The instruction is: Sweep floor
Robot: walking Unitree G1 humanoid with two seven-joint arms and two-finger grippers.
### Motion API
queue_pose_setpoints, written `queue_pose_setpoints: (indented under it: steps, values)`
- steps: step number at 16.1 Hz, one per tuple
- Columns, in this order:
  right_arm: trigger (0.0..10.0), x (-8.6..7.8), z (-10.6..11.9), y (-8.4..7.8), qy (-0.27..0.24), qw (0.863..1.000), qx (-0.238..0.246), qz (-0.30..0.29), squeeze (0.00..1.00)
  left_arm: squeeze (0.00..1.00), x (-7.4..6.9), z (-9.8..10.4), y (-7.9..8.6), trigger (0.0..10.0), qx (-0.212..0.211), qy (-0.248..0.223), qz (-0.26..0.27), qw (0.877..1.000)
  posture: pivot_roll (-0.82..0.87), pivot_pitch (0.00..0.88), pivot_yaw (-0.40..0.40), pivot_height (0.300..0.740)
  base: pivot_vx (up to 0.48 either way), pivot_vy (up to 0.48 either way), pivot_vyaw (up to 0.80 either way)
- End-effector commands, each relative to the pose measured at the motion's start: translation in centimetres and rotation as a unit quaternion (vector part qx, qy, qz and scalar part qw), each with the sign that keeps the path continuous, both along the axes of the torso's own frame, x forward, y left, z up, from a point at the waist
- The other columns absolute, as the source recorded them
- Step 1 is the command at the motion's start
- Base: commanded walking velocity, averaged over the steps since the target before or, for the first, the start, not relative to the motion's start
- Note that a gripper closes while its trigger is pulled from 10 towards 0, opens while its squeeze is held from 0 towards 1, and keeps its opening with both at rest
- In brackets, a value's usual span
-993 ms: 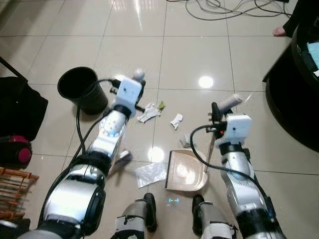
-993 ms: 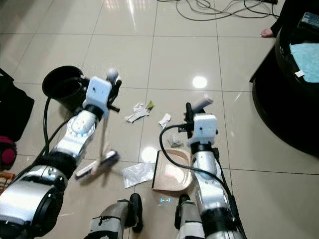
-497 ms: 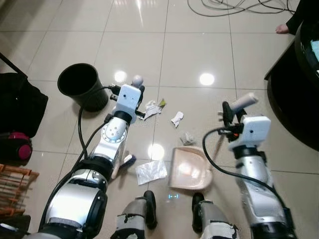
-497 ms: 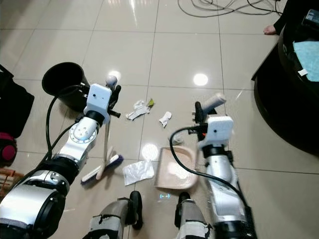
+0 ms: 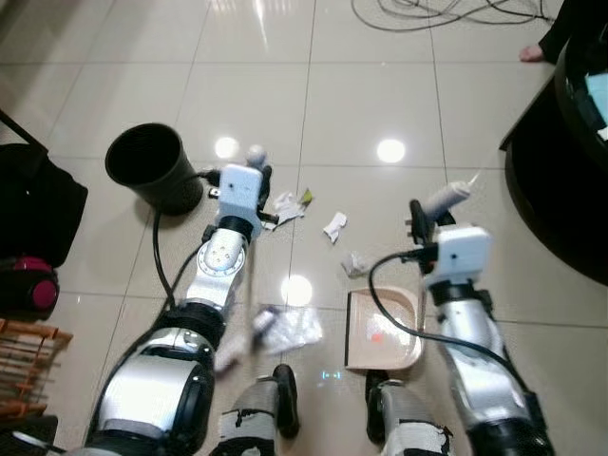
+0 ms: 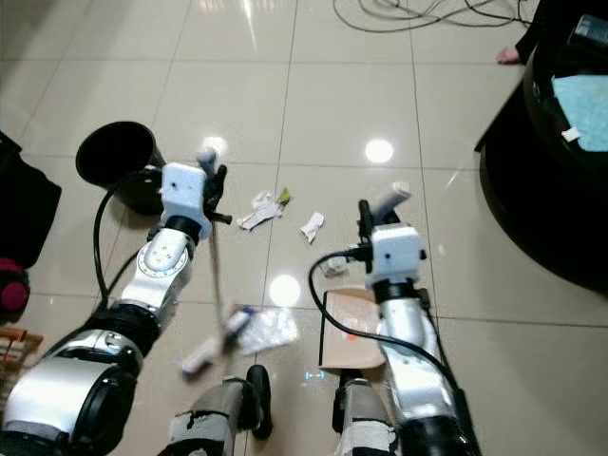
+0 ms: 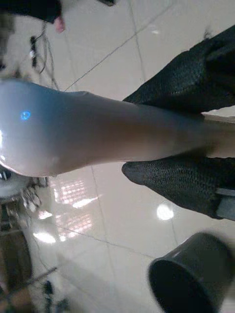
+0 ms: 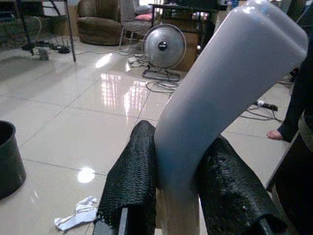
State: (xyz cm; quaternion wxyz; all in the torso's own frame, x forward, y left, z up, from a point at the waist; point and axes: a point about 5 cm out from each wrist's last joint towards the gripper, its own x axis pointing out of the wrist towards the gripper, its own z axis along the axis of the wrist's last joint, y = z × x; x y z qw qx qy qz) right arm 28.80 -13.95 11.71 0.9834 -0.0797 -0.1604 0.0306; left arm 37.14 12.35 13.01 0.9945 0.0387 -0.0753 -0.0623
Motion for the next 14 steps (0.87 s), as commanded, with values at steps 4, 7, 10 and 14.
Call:
queue_pose_setpoints:
  steps: [4,7,10,14]
  values:
    - [10.0,0.1,-2.6,1.7,0.04,0.999,-0.019,0.0,0.0,0.0,-0.4,-1.6,-1.5,10.0,-0.101,0.052,0.031,0.993,0.11,0.334,0.12,0.74,0.0,0.0,0.0]
    - [10.0,0.1,-3.1,2.0,0.042,0.999,-0.022,-0.001,0.0,0.0,0.1,-0.7,-1.9,10.0,-0.16,0.052,0.059,0.984,0.12,0.336,0.12,0.74,0.0,0.0,0.0]
    - [10.0,0.1,-3.3,2.3,0.041,0.999,-0.018,-0.005,0.0,0.0,0.9,1.1,-2.6,10.0,-0.206,0.039,0.071,0.975,0.12,0.335,0.122,0.74,0.0,0.0,0.0]
    - [10.0,0.6,-2.2,1.8,0.026,0.999,0.027,-0.025,0.0,0.0,1.7,3.3,-3.2,10.0,-0.258,0.016,0.056,0.964,0.1,0.31,0.108,0.74,0.0,0.0,0.0]
